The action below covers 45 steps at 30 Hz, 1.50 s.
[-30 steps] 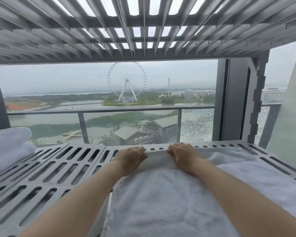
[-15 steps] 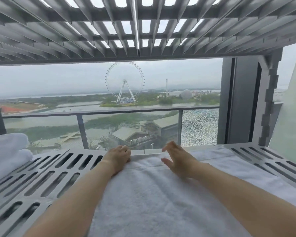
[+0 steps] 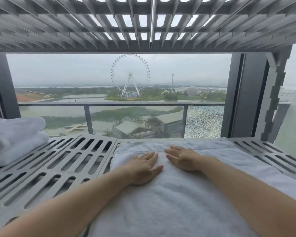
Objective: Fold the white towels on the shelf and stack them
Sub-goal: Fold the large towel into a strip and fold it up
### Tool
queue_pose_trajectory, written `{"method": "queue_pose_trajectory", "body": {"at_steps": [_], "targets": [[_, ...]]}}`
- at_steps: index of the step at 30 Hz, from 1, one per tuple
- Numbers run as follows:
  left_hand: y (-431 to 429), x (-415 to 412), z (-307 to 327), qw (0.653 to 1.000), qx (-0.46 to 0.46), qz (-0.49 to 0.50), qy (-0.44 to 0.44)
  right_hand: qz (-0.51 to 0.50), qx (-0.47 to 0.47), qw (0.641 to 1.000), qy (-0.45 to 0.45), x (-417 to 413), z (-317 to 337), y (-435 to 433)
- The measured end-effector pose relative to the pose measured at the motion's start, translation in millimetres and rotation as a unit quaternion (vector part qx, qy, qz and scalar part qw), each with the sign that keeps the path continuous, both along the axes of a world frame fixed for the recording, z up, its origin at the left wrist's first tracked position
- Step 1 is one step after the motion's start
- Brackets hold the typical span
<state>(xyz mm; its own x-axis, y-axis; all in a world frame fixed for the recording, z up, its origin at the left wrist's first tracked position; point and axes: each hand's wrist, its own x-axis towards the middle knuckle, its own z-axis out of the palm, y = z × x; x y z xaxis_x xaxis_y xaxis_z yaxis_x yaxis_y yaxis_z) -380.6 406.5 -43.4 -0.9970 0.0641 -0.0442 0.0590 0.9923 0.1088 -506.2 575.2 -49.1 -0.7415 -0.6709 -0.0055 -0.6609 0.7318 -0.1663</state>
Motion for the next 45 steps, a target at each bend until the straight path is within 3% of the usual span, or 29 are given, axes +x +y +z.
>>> {"method": "queue_pose_trajectory", "body": {"at_steps": [5, 10, 13, 16, 19, 22, 27, 30, 33, 40, 45], "targets": [[-22.5, 2.2, 6.7, 0.999, -0.020, -0.040, 0.002, -0.037, 0.019, 0.999, 0.004, 2.7, 1.0, 66.0], [-11.0, 1.3, 6.8, 0.999, -0.013, -0.037, 0.011, -0.008, -0.066, 0.997, -0.029, 34.8, 12.4, 79.2], [-15.5, 12.4, -0.9, 1.000, -0.007, -0.012, 0.004, 0.045, -0.013, 0.999, -0.027, 51.9, 4.1, 84.6], [-22.7, 22.5, 1.5, 0.999, -0.041, 0.026, -0.010, 0.024, 0.021, 0.999, 0.002, 54.6, 3.7, 104.7], [6.0, 20.8, 10.0, 0.998, -0.036, 0.046, -0.013, 0.022, -0.014, 1.000, -0.014, 65.4, 9.5, 102.0], [59.9, 22.3, 2.0, 0.999, 0.026, -0.016, -0.014, 0.077, -0.002, 0.997, -0.021, 83.2, 0.4, 97.2], [75.1, 40.8, -1.2, 1.000, -0.024, -0.004, -0.015, -0.008, 0.051, 0.999, -0.001, 80.6, 9.0, 154.0], [103.4, 48.0, -0.2, 1.000, -0.024, -0.018, -0.011, 0.022, 0.010, 0.999, -0.034, 98.6, 8.1, 158.3], [133.3, 53.2, -12.2, 0.999, -0.010, -0.033, -0.006, 0.074, 0.033, 0.996, -0.021, 114.1, -3.6, 159.7], [155.2, 50.1, 11.9, 0.997, -0.070, 0.031, -0.017, -0.006, 0.045, 0.999, 0.001, 119.1, 19.9, 148.0], [152.0, 96.4, -11.1, 1.000, 0.001, 0.018, -0.017, 0.028, 0.045, 0.998, -0.033, 145.3, -8.0, 172.0]]}}
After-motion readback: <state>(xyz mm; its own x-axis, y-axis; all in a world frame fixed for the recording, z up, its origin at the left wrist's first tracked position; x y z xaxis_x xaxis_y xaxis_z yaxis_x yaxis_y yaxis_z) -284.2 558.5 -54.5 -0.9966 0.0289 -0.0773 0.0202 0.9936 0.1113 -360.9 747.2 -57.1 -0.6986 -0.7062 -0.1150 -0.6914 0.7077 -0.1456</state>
